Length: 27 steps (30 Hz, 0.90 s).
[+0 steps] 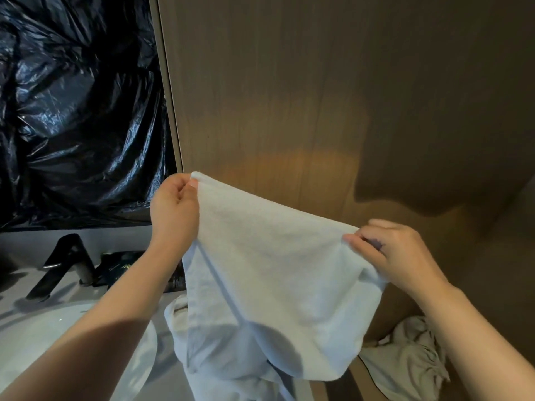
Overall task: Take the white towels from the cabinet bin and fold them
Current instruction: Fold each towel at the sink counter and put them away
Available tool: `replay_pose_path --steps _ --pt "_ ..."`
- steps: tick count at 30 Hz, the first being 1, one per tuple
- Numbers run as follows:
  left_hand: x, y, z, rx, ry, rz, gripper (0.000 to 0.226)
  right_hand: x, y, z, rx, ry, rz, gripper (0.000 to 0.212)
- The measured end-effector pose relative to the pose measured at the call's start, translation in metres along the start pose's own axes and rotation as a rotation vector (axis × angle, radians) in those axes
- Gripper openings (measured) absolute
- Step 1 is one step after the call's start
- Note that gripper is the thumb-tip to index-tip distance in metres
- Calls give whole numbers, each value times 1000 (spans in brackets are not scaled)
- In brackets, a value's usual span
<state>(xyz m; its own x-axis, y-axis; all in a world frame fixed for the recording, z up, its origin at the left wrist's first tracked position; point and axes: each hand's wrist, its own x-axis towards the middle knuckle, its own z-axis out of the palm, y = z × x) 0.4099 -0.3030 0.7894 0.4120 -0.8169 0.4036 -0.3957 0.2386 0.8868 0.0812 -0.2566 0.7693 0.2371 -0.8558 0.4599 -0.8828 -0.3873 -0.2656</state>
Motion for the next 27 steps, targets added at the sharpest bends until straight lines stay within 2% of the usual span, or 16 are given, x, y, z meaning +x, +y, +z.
replay_pose_path --steps 3,6,10,15,18,24,27 --pt "6 -5 5 29 6 -15 19 7 2 -4 47 -66 7 31" --pt "16 -10 9 26 31 -49 18 0 3 4 144 -217 71 16" --pt "23 -18 12 56 23 -66 20 -23 13 31 41 -410 76 15" --pt "19 -27 13 92 11 -43 26 -27 24 38 -114 -336 42 13" --pt "21 -27 14 103 18 -47 27 -27 29 36 -116 -302 48 11" --pt "23 -31 10 118 55 -34 26 -39 23 29 179 -62 161 11" --pt "22 -34 12 121 56 -37 26 -47 20 38 401 -60 270 15"
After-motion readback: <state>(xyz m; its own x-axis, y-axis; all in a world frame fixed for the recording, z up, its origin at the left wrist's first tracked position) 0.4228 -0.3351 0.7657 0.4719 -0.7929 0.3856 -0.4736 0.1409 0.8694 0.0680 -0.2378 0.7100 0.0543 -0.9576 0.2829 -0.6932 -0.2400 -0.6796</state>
